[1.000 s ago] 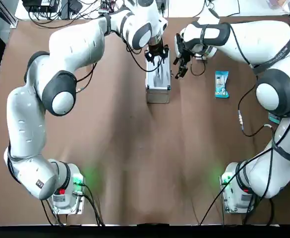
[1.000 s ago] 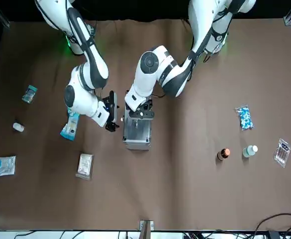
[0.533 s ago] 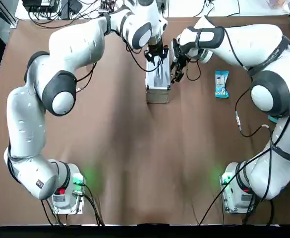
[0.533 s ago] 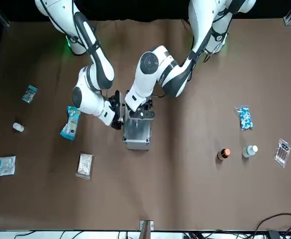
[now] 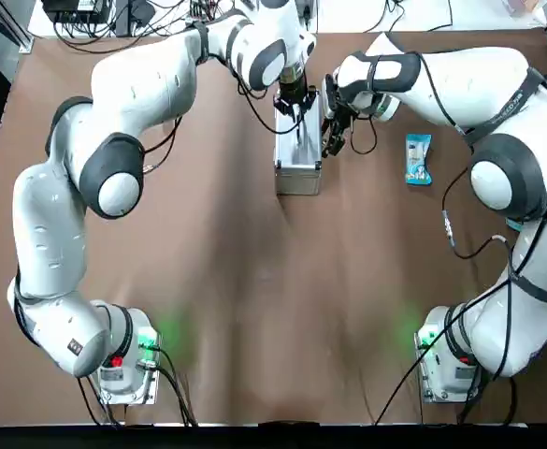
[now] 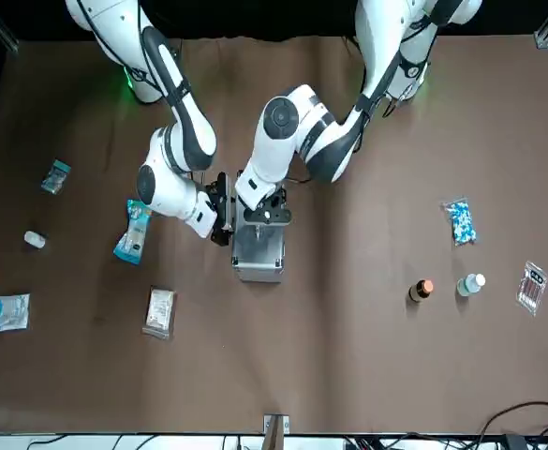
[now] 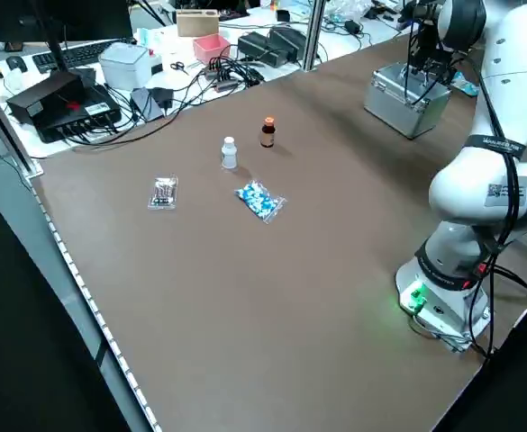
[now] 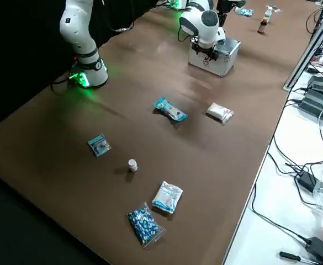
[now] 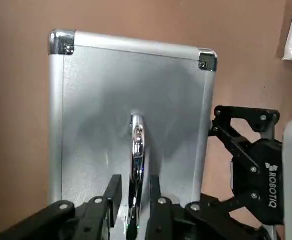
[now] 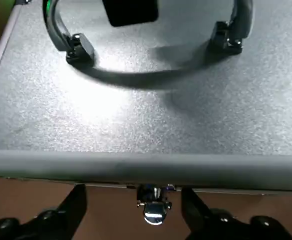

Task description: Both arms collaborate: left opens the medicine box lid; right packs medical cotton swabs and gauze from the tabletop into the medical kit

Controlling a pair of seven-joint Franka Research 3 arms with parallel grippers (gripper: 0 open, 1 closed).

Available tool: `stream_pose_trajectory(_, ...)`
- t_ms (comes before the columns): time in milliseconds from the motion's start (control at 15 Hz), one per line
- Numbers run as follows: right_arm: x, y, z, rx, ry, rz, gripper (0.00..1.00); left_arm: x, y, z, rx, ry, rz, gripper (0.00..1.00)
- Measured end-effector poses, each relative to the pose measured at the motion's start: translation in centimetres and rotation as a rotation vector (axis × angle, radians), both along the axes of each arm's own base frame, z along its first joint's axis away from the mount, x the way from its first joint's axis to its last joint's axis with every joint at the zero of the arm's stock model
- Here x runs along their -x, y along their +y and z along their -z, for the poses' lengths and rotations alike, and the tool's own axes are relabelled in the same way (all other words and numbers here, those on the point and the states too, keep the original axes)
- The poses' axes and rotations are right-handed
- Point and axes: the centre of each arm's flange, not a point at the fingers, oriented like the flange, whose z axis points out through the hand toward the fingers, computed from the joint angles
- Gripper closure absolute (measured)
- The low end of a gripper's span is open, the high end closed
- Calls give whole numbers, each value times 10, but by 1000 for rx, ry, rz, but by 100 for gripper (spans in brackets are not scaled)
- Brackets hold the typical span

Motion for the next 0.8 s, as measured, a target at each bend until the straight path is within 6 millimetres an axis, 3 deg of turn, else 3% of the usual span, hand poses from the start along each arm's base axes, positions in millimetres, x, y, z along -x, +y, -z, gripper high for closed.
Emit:
stream_pose_trajectory(133,-2,-1,-1,1,-12,5,31,0,0,0,0,0,0,77)
stream_pose_trajectory(267,-3,-2,-2,1,-21,2,34,0,0,0,0,0,0,79)
stream_pose_trajectory(333,-6,-4,-3,2,-31,6,42,0,1,0,-7,-5,14,87)
stream_pose_trajectory(400,-7,-4,-4,-1,-35,5,50,0,0,0,-8,-6,19,87)
stream_pose_trajectory(800,-9,-6,-4,0,-47,-1,62,0,0,0,-10,-8,23,87)
